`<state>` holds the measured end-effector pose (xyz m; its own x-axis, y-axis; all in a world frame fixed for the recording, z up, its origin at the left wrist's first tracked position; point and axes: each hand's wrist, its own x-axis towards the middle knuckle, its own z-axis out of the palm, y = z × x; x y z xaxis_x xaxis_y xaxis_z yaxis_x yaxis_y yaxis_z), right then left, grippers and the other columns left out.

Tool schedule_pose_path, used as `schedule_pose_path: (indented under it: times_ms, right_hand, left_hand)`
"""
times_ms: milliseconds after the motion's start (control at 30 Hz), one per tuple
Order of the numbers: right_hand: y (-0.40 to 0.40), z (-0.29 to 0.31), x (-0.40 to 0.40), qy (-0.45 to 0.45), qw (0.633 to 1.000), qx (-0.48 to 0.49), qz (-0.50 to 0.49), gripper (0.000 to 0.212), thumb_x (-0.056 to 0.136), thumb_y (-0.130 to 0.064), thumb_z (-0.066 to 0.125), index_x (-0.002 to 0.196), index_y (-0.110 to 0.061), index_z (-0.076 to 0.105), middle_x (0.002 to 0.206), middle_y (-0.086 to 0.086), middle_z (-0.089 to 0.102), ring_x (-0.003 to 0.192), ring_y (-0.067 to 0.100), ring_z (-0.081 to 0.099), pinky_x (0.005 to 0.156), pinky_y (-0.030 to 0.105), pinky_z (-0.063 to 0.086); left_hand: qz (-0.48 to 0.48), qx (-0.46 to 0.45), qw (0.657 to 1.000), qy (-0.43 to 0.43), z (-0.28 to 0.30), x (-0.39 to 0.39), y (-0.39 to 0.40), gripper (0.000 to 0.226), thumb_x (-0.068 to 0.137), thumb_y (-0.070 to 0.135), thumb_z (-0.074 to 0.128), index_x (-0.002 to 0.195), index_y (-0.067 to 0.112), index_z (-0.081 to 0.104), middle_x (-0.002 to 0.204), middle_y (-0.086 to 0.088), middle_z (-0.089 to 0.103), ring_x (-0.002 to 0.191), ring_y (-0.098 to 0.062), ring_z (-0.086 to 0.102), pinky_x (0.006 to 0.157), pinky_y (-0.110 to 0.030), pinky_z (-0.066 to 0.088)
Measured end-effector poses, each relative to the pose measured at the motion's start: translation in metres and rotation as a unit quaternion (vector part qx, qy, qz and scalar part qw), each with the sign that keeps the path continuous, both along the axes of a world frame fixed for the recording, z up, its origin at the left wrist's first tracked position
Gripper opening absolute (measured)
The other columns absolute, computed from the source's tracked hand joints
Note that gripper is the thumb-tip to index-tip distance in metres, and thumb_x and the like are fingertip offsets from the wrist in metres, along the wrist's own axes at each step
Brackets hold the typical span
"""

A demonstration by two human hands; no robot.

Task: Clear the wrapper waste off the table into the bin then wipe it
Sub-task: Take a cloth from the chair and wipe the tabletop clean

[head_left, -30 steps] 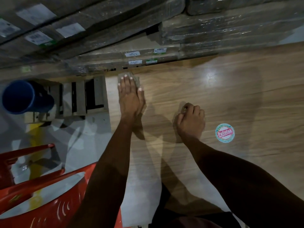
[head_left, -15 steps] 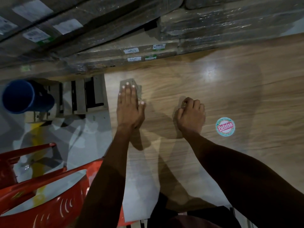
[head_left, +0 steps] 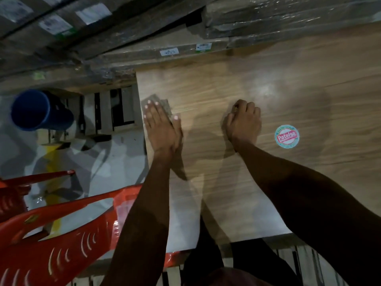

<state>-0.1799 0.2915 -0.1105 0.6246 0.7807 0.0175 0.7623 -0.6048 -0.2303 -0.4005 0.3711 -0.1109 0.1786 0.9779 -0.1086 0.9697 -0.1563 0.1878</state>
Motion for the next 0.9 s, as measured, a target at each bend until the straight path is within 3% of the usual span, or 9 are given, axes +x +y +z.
schedule_pose_path:
  times_ms: [67,233,333,433,600,767,900]
  right_hand:
    - [0.000,0.000,-0.002,-0.015,1.000,-0.010,0.008,0.042,0.087,-0.036,0.048,0.120,-0.011,0.054,0.113,0.017,0.058,0.103,0.038,0.054,0.090,0.046,0.044]
    - [-0.005,0.000,-0.007,-0.006,1.000,-0.021,0.001,0.047,0.087,-0.034,0.043,0.127,-0.012,0.053,0.119,0.017,0.057,0.108,0.039,0.054,0.088,0.049,0.046]
    - [-0.016,0.007,-0.032,0.026,0.999,-0.002,-0.023,0.050,0.088,-0.038,0.047,0.133,-0.018,0.054,0.130,0.013,0.055,0.120,0.036,0.051,0.093,0.048,0.046]
    - [-0.057,0.009,-0.056,0.045,0.999,-0.021,0.001,0.059,0.092,-0.042,0.047,0.147,-0.020,0.047,0.152,0.008,0.047,0.137,0.033,0.043,0.105,0.047,0.039]
    - [-0.138,-0.006,-0.059,0.008,0.999,-0.045,-0.028,0.058,0.102,-0.050,0.040,0.153,-0.023,0.041,0.166,0.007,0.033,0.151,0.036,0.031,0.112,0.049,0.031]
    - [-0.140,-0.007,-0.055,0.008,0.998,-0.053,-0.023,0.062,0.096,-0.049,0.045,0.151,-0.020,0.043,0.165,0.008,0.034,0.151,0.035,0.031,0.109,0.051,0.031]
    - [-0.143,-0.008,-0.054,0.009,0.999,-0.040,-0.023,0.060,0.097,-0.050,0.045,0.149,-0.021,0.045,0.165,0.007,0.035,0.151,0.034,0.032,0.109,0.050,0.031]
  left_hand:
    - [0.021,-0.022,0.999,-0.018,0.004,0.006,-0.005,0.078,0.102,0.049,0.021,0.159,-0.003,0.012,0.167,-0.026,0.009,0.156,-0.038,0.005,0.127,-0.052,0.006]
    - [-0.186,-0.009,0.981,-0.059,0.000,0.013,-0.093,0.075,0.101,0.044,0.036,0.160,0.001,0.017,0.167,-0.023,0.013,0.157,-0.035,0.006,0.127,-0.050,0.007]
    - [-0.115,0.031,0.991,-0.055,-0.004,0.005,-0.087,0.071,0.104,0.042,0.030,0.159,-0.002,0.019,0.166,-0.023,0.017,0.157,-0.035,0.011,0.126,-0.050,0.012]
    - [0.002,-0.016,0.999,-0.029,0.001,0.001,-0.058,0.075,0.105,0.047,0.024,0.160,-0.001,0.006,0.168,-0.023,0.003,0.157,-0.034,0.000,0.127,-0.051,0.005]
    - [-0.041,0.001,0.999,-0.029,-0.002,0.000,-0.086,0.077,0.104,0.047,0.026,0.159,-0.003,0.008,0.167,-0.027,0.006,0.157,-0.038,0.003,0.126,-0.054,0.006]
    - [-0.132,-0.015,0.990,-0.036,0.003,0.019,-0.159,0.079,0.100,0.047,0.036,0.161,0.002,0.012,0.169,-0.020,0.010,0.158,-0.031,0.003,0.128,-0.047,0.005]
    - [-0.022,-0.005,0.999,-0.030,0.001,-0.011,-0.141,0.081,0.101,0.051,0.034,0.160,0.000,0.011,0.168,-0.023,0.008,0.157,-0.034,0.003,0.128,-0.048,0.005]
